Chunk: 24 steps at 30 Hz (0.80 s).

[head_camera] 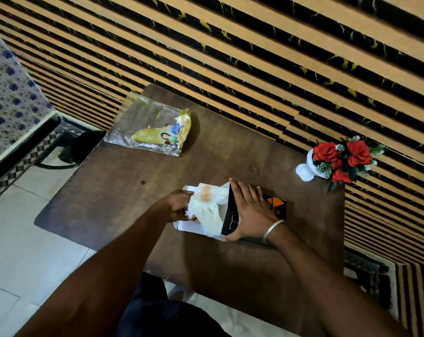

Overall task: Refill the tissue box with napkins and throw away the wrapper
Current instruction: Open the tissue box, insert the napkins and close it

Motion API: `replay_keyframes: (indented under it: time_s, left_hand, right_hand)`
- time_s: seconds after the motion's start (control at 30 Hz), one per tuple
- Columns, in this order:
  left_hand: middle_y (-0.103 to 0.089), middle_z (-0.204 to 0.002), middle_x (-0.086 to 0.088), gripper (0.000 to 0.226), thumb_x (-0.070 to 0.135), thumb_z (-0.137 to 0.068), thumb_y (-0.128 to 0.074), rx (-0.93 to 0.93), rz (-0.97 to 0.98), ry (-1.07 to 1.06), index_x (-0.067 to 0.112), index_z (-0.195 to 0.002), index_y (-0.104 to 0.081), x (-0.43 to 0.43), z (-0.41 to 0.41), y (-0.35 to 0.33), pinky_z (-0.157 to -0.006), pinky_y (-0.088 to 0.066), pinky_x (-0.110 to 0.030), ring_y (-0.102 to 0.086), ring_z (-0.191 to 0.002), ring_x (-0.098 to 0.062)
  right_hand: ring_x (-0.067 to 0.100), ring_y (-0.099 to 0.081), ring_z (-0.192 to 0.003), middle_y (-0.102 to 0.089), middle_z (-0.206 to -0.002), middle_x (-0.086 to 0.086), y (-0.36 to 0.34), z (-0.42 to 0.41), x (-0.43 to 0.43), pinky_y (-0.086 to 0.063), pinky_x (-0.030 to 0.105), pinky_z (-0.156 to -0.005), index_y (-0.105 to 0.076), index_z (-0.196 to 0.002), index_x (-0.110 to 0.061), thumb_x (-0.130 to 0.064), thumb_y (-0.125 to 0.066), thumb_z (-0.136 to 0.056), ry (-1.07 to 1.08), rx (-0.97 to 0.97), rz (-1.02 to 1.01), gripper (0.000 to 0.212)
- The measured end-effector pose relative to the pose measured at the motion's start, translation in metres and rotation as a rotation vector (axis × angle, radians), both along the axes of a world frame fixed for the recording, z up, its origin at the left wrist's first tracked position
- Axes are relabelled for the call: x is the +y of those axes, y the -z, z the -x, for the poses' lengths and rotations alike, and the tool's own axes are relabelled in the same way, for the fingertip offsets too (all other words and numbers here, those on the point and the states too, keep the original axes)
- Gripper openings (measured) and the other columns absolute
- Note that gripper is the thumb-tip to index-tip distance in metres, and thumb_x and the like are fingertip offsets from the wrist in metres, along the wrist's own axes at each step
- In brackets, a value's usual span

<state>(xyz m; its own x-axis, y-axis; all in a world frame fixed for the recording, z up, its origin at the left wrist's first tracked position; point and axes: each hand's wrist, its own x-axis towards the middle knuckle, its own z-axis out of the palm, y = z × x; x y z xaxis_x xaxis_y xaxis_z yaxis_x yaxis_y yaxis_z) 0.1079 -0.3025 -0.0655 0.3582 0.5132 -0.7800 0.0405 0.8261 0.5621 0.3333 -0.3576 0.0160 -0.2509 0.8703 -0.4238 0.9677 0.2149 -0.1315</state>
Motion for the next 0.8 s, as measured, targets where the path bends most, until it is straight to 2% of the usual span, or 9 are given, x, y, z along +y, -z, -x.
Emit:
replay_keyframes:
  time_s: [0.1,0.17,0.23,0.33,0.43,0.57,0.63,0.73,0.8]
  left_hand:
    - [-0.066,-0.059,-0.012,0.032,-0.001,-0.091,-0.051,-0.003,0.022,-0.027,0.005,-0.07,-0.073,-0.008,-0.015,0.0,-0.042,-0.047,-0.023,-0.06,-0.046,-0.021]
    - [-0.071,-0.068,-0.011,0.024,0.002,-0.095,-0.049,-0.027,0.027,-0.057,0.005,-0.086,-0.071,-0.015,-0.024,-0.001,-0.043,-0.05,-0.024,-0.064,-0.052,-0.02]
    - [-0.075,-0.087,-0.013,0.024,0.0,-0.096,-0.047,-0.034,-0.004,-0.066,0.008,-0.104,-0.068,-0.021,-0.033,0.0,-0.045,-0.054,-0.028,-0.071,-0.064,-0.022]
    - [-0.074,-0.107,-0.016,0.03,-0.002,-0.095,-0.049,-0.043,-0.064,-0.016,0.012,-0.114,-0.067,-0.028,-0.045,0.003,-0.051,-0.059,-0.033,-0.073,-0.081,-0.03]
    - [-0.074,-0.107,-0.017,0.035,-0.006,-0.092,-0.047,-0.02,-0.137,0.075,0.008,-0.117,-0.067,-0.028,-0.054,0.002,-0.05,-0.056,-0.028,-0.072,-0.075,-0.027]
    - [-0.072,-0.088,-0.01,0.033,-0.006,-0.089,-0.046,0.049,-0.286,0.259,0.012,-0.107,-0.067,-0.027,-0.064,-0.003,-0.051,-0.053,-0.025,-0.068,-0.061,-0.016]
    - [-0.071,-0.084,-0.009,0.038,-0.009,-0.086,-0.043,0.098,-0.371,0.359,0.015,-0.106,-0.066,-0.026,-0.069,-0.003,-0.051,-0.052,-0.026,-0.068,-0.063,-0.019]
    - [-0.07,-0.1,-0.013,0.043,-0.01,-0.083,-0.052,0.114,-0.507,0.445,0.014,-0.119,-0.062,-0.028,-0.079,0.0,-0.064,-0.055,-0.031,-0.067,-0.087,-0.026]
    - [-0.065,-0.109,-0.003,0.047,0.002,-0.085,-0.066,0.134,-0.603,0.504,0.014,-0.13,-0.055,-0.03,-0.087,0.001,-0.083,-0.052,-0.027,-0.063,-0.102,-0.022]
  right_hand:
    - [0.028,-0.011,-0.15,-0.011,-0.162,0.007,0.003,-0.003,-0.001,-0.008,0.059,-0.122,0.01,-0.156,-0.018,-0.08,-0.073,-0.043,0.014,-0.021,0.001,0.152]
    - [0.029,-0.01,-0.151,-0.01,-0.162,0.007,0.003,-0.007,-0.001,-0.008,0.059,-0.122,0.01,-0.156,-0.018,-0.08,-0.073,-0.044,0.034,-0.02,0.012,0.153]
    - [0.03,-0.009,-0.151,-0.009,-0.162,0.007,0.004,-0.01,-0.001,-0.008,0.06,-0.122,0.011,-0.155,-0.018,-0.081,-0.073,-0.043,0.052,-0.019,0.02,0.153]
    - [0.031,-0.01,-0.151,-0.009,-0.162,0.008,0.005,-0.01,-0.001,-0.009,0.06,-0.122,0.012,-0.155,-0.019,-0.079,-0.074,-0.043,0.047,-0.019,0.032,0.153]
    - [0.031,-0.01,-0.151,-0.01,-0.162,0.009,0.004,-0.008,-0.003,-0.007,0.06,-0.122,0.01,-0.156,-0.018,-0.077,-0.076,-0.044,0.041,-0.013,0.04,0.153]
    - [0.03,-0.012,-0.15,-0.012,-0.161,0.008,0.005,-0.008,-0.004,-0.009,0.06,-0.121,0.008,-0.156,-0.017,-0.08,-0.074,-0.042,0.04,-0.01,0.037,0.154]
    - [0.031,-0.013,-0.149,-0.012,-0.161,0.008,0.005,-0.007,-0.005,-0.01,0.06,-0.122,0.008,-0.156,-0.017,-0.079,-0.074,-0.042,0.024,-0.004,0.028,0.154]
    - [0.03,-0.01,-0.151,-0.009,-0.162,0.007,0.005,-0.004,-0.005,-0.006,0.059,-0.122,0.01,-0.156,-0.018,-0.076,-0.077,-0.043,0.016,0.019,0.031,0.153]
    - [0.031,-0.008,-0.151,-0.008,-0.163,0.007,0.005,-0.003,-0.006,-0.004,0.058,-0.123,0.012,-0.156,-0.02,-0.075,-0.077,-0.043,0.011,0.026,0.039,0.154]
